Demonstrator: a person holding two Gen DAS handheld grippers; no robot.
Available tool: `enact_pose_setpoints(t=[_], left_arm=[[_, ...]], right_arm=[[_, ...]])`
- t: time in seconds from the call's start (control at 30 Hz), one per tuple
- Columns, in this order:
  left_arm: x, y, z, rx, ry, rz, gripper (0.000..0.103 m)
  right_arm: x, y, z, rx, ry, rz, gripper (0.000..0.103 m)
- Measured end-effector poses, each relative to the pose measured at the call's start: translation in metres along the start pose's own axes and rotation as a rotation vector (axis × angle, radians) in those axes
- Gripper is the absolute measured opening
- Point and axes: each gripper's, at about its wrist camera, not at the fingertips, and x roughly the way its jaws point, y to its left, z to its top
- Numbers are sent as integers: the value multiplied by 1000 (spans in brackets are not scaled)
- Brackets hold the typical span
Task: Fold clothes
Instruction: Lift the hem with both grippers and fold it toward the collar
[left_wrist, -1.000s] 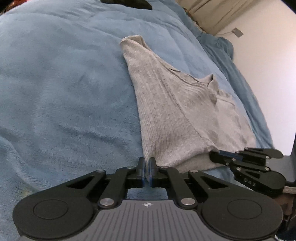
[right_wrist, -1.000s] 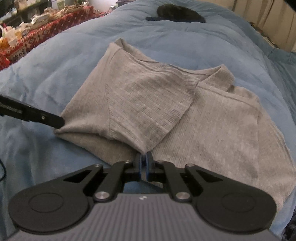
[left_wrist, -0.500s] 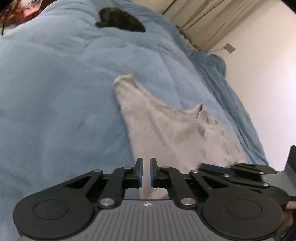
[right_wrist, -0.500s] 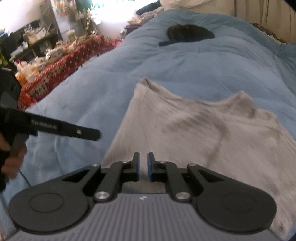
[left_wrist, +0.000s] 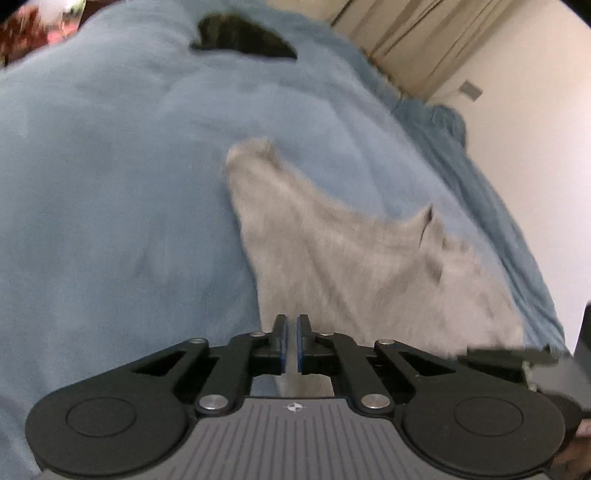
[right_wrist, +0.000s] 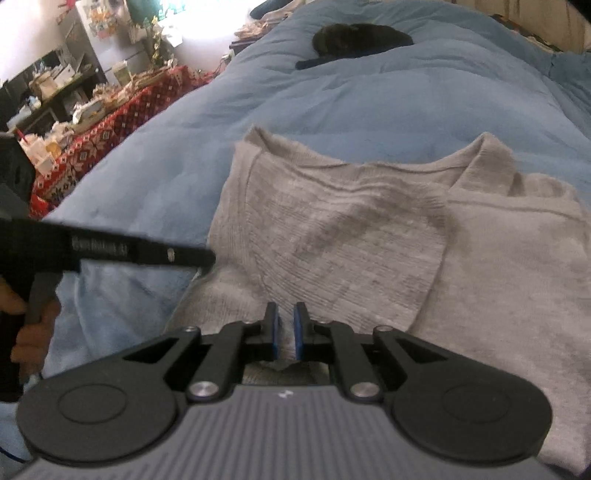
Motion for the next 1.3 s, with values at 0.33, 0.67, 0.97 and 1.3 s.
enact_pose_setpoints(t=[0.33,0.67,0.97,1.3], left_arm=[[59,10,46,52,23,69,5],[43,11,61,35,-37,83,5],[77,18,72,115,3,138,5],[54,7,84,269,-15,118,6]], right_arm=[[0,-18,-4,25,7,-13,9],[-4,-30,27,71,-75,-10,10],[31,-71,51,116,-90,-132,6],[19,-78,49,107,-67,-107,10]])
